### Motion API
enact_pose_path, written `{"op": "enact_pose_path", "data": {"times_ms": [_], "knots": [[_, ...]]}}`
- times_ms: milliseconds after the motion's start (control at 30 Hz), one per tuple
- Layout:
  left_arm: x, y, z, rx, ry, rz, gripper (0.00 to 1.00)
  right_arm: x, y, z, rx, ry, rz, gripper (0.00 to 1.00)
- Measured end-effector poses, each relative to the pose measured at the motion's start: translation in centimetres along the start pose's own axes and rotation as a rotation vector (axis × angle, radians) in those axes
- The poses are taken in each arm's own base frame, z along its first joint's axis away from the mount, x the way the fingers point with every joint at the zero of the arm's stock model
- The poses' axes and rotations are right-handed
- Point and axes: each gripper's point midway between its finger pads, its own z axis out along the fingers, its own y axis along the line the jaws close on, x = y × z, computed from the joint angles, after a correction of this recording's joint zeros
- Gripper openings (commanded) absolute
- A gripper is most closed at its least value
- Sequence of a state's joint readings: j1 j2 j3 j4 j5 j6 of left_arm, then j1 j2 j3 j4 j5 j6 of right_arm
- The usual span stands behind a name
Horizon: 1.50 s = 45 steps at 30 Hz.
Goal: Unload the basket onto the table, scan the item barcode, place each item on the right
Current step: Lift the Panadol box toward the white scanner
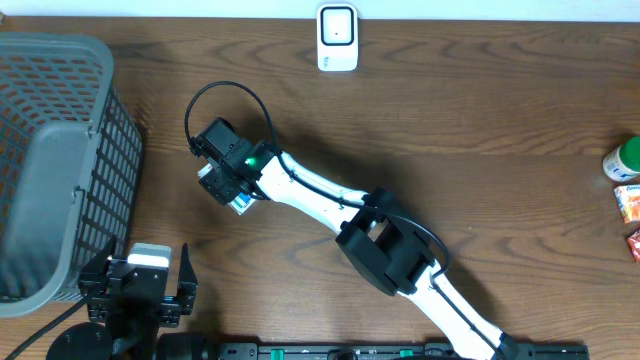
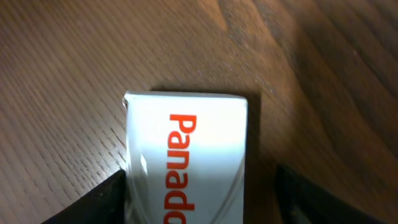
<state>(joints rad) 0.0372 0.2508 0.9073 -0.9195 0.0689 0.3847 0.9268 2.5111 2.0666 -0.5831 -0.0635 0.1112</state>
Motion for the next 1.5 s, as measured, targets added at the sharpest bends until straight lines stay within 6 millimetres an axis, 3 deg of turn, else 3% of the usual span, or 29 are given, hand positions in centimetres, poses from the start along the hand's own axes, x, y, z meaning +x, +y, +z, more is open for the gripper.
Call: {"op": "enact_pose_path", "data": {"times_ms": [233,433,567,867,1000,1200,1400,1500], "knots": [[0.0,0.0,0.0,0.0,0.0,0.0,0.86,1.0,-1.0,-0.4,0.061,0.05,0.002,0.67],[0.0,0.0,0.0,0.0,0.0,0.0,0.86,4.0,-2.7,-2.1,0.116,0.191,0.016,0.57],[0.0,0.0,0.0,0.0,0.0,0.0,0.86,5.8,-5.2,-3.5,0.151,0.275,0.062,0.53],[0.0,0.0,0.0,0.0,0.0,0.0,0.87,8.6,-12.8,-6.9,0.236,0.394,0.199,0.45],[0.0,0.0,0.0,0.0,0.0,0.0,0.86,9.9,-14.1,-9.2,0.251,0.46,0.211,0.5],[0.0,0.0,0.0,0.0,0.0,0.0,0.86,12.1,-14.0,-11.8,0.245,0.574,0.201,0.55],[0.0,0.0,0.0,0.0,0.0,0.0,0.86,12.6,-14.0,-12.1,0.242,0.596,0.199,0.84],[0.0,0.0,0.0,0.0,0.0,0.0,0.86,12.0,-14.1,-11.7,0.242,0.566,0.193,0.93]]}}
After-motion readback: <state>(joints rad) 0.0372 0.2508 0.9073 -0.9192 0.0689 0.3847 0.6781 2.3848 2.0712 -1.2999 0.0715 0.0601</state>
